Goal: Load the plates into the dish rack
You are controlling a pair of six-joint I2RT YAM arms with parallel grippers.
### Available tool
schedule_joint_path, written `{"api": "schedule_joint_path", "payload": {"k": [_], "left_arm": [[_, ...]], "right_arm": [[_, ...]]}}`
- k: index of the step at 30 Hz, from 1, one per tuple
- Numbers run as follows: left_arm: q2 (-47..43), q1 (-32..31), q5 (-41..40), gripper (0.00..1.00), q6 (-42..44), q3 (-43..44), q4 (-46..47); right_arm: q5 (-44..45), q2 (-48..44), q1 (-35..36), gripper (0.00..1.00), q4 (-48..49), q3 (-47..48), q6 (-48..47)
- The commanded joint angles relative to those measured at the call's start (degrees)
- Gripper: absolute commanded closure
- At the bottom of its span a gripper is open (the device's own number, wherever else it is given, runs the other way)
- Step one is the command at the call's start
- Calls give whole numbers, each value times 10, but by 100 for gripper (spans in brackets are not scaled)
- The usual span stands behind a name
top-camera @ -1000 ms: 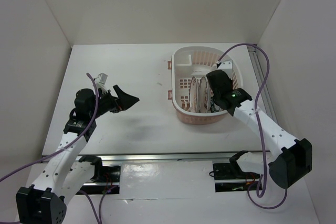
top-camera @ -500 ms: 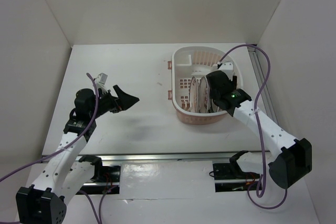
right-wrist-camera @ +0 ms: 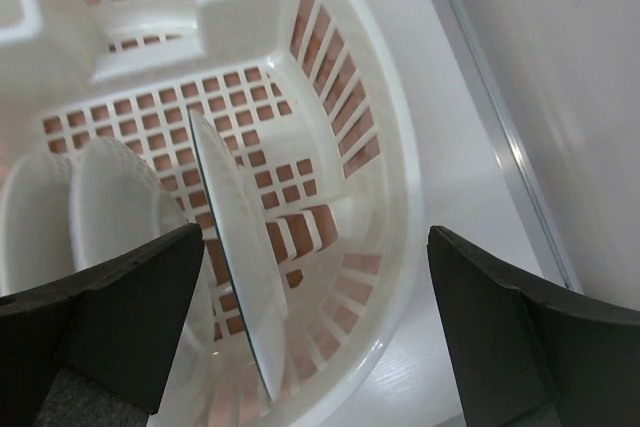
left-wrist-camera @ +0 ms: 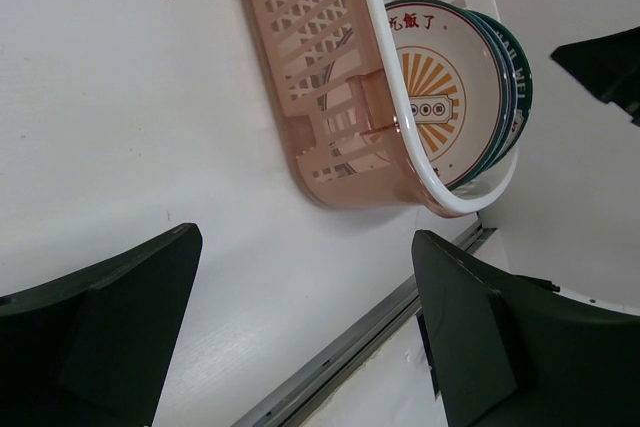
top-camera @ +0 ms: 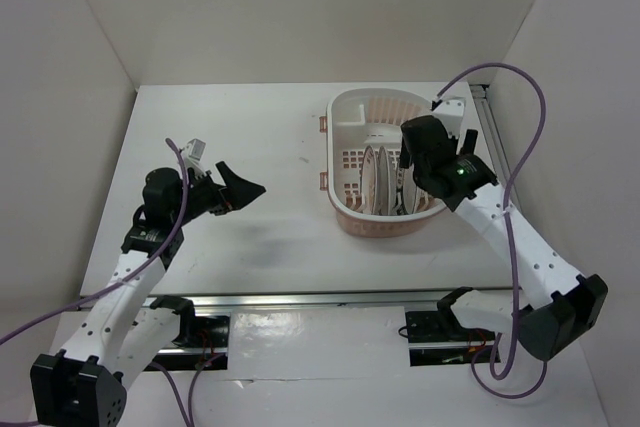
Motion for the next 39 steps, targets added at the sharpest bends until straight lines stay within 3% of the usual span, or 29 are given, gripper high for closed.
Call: {"api": "schedule_joint_path", "payload": {"k": [1, 11, 18, 23, 31, 39], "left_arm": [[9, -2, 1, 0, 13, 32, 6], [-6, -8, -29, 0, 24, 73, -46], [-49, -8, -100, 0, 122, 244, -248], [-96, -8, -165, 0, 164, 302, -352], [-161, -8, -242, 0, 208, 337, -468], [-212, -13, -260, 0, 203, 320, -509]], "right_arm": [[56, -25, 14, 0, -75, 62, 29], [28, -65, 54, 0, -115, 153, 35], [-107, -157, 60, 0, -120, 145, 24], [-129, -213, 44, 0, -162, 109, 29], [-182, -265, -20, 0, -233, 119, -10], [-205, -301, -20, 0, -255, 146, -17]]}}
